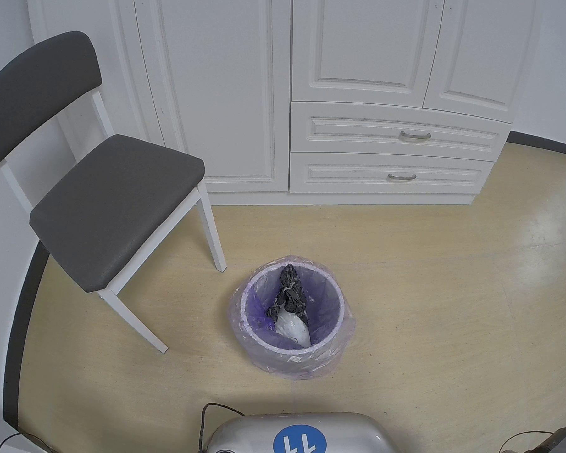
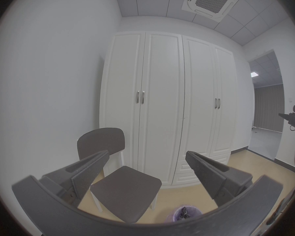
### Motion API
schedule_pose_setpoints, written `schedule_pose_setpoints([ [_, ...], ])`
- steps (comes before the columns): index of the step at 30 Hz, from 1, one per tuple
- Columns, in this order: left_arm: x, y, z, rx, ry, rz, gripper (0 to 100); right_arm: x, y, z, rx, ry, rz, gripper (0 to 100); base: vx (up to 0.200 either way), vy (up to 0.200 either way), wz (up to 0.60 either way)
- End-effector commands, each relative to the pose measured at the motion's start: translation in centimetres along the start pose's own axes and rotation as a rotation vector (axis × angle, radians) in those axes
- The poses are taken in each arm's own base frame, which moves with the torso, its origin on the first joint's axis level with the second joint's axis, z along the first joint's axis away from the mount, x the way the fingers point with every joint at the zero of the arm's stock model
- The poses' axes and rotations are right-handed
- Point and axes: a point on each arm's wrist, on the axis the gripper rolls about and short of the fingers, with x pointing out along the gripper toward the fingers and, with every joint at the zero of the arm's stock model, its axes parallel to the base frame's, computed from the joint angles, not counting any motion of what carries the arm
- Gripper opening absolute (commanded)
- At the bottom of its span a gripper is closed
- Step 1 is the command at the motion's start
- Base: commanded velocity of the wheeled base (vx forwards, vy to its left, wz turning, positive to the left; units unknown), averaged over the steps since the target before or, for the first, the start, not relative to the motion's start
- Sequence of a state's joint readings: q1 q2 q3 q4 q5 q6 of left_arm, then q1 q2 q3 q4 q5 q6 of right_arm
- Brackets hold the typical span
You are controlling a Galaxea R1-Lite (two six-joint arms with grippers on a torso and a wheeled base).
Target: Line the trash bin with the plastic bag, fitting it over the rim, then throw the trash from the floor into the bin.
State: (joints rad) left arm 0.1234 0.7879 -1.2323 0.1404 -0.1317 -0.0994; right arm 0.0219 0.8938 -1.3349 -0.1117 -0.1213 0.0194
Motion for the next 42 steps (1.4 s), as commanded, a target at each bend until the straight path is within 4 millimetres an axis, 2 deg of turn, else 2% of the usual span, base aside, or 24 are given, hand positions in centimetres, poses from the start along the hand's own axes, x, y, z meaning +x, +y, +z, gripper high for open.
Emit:
schedule_pose_setpoints([
  [1, -4.5, -0.5, 0.6, -0.004, -0.054, -0.041, 100, -6.2, -0.7, 2.6, 0.010, -0.085, 0.000, 100, 0.000, 0.000, 0.00],
  [2, -4.6, -0.5, 0.6, -0.003, -0.055, -0.041, 100, -6.3, -0.7, 2.6, 0.009, -0.085, -0.002, 100, 0.000, 0.000, 0.00],
  [8, -8.3, -0.8, 0.5, 0.003, -0.067, -0.059, 100, -10.8, -1.3, 3.4, 0.007, -0.108, -0.002, 100, 0.000, 0.000, 0.00],
  [9, -8.3, -0.8, 0.5, 0.003, -0.067, -0.059, 100, -10.8, -1.3, 3.4, 0.007, -0.108, -0.002, 100, 0.000, 0.000, 0.00],
  [10, -9.8, -0.7, 0.3, -0.006, -0.067, -0.081, 100, -12.2, -1.4, 3.5, 0.004, -0.103, 0.000, 100, 0.000, 0.000, 0.00],
  [14, -11.8, 0.0, -0.1, -0.022, -0.069, -0.152, 100, -13.9, -1.6, 4.0, -0.002, -0.118, 0.006, 100, 0.000, 0.000, 0.00],
  [22, -13.1, 0.1, -0.1, 0.025, -0.102, -0.146, 100, -15.8, -1.9, 4.7, -0.044, -0.173, 0.014, 100, 0.000, 0.000, 0.00],
  [24, -14.0, 0.2, -0.2, 0.024, -0.123, -0.155, 100, -17.1, -2.1, 4.9, -0.040, -0.205, 0.017, 100, 0.000, 0.000, 0.00],
  [25, -14.0, 0.2, -0.2, 0.024, -0.123, -0.155, 100, -17.1, -2.1, 4.9, -0.040, -0.205, 0.017, 100, 0.000, 0.000, 0.00],
  [28, -14.9, 0.3, -0.8, 0.023, -0.134, -0.145, 100, -19.3, -2.5, 4.8, -0.030, -0.244, 0.021, 100, 0.000, 0.000, 0.00],
  [29, -15.0, 0.3, -0.8, 0.023, -0.134, -0.145, 100, -19.4, -2.5, 4.8, -0.030, -0.246, 0.021, 100, 0.000, 0.000, 0.00],
  [33, -16.6, 0.5, -1.9, 0.021, -0.163, -0.120, 100, -22.9, -3.0, 3.7, -0.023, -0.274, 0.016, 100, 0.000, 0.000, 0.00],
  [36, -18.1, 0.5, -2.3, 0.024, -0.188, -0.119, 100, -25.3, -3.2, 1.9, -0.030, -0.249, 0.013, 100, 0.000, 0.000, 0.00],
  [40, -19.1, 0.4, -2.7, 0.024, -0.203, -0.093, 100, -27.5, -3.3, -1.0, -0.040, -0.210, 0.012, 100, 0.000, 0.000, 0.00],
  [42, -19.4, 0.5, -2.8, 0.023, -0.208, -0.071, 100, -27.9, -3.2, -1.9, -0.047, -0.203, 0.009, 100, 0.000, 0.000, 0.00],
])
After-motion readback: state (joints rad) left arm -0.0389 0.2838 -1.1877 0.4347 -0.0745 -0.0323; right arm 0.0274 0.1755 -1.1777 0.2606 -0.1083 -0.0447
